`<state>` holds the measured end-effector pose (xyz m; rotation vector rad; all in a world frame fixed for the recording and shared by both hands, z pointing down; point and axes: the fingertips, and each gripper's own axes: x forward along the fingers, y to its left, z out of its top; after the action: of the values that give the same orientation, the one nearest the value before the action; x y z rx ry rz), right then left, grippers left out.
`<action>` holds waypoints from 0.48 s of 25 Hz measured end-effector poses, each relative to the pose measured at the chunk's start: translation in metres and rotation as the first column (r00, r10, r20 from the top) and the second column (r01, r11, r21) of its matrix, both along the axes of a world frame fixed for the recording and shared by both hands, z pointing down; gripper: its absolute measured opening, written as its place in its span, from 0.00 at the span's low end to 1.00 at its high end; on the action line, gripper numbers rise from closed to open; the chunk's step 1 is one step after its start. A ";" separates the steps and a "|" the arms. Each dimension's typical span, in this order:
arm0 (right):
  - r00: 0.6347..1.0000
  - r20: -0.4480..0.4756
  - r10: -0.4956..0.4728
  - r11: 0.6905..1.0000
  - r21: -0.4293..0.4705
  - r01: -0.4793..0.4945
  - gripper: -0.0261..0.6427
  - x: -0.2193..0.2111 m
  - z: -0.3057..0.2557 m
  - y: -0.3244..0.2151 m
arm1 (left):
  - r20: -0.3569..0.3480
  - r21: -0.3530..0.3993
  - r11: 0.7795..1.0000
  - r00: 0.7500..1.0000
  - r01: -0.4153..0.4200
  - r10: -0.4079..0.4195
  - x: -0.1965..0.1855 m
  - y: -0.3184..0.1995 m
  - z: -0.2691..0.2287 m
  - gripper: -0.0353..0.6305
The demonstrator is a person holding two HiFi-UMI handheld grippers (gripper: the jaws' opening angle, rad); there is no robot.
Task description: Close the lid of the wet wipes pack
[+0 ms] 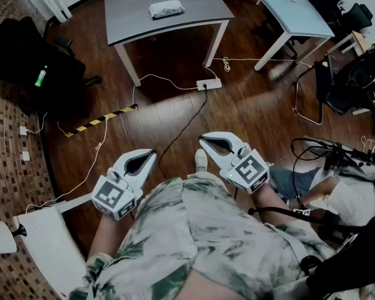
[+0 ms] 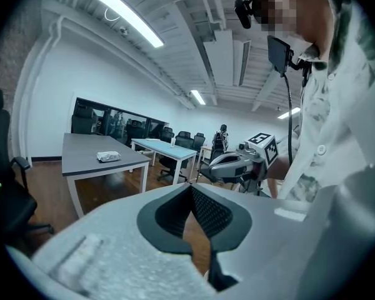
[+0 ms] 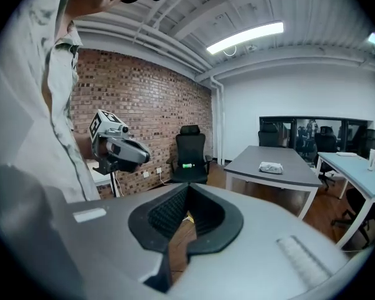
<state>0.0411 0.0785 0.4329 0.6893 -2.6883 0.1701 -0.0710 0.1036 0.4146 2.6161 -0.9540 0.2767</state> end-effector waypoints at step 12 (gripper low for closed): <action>1.000 0.012 0.001 1.000 0.031 -0.001 0.05 -0.053 -0.020 0.104 | -0.019 0.012 0.996 0.996 -0.089 0.089 -0.031 0.091 -0.008 0.06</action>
<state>-0.0121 0.1826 0.4127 0.7015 -2.7075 0.1335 -0.1022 0.1944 0.4071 2.6704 -0.8363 0.2680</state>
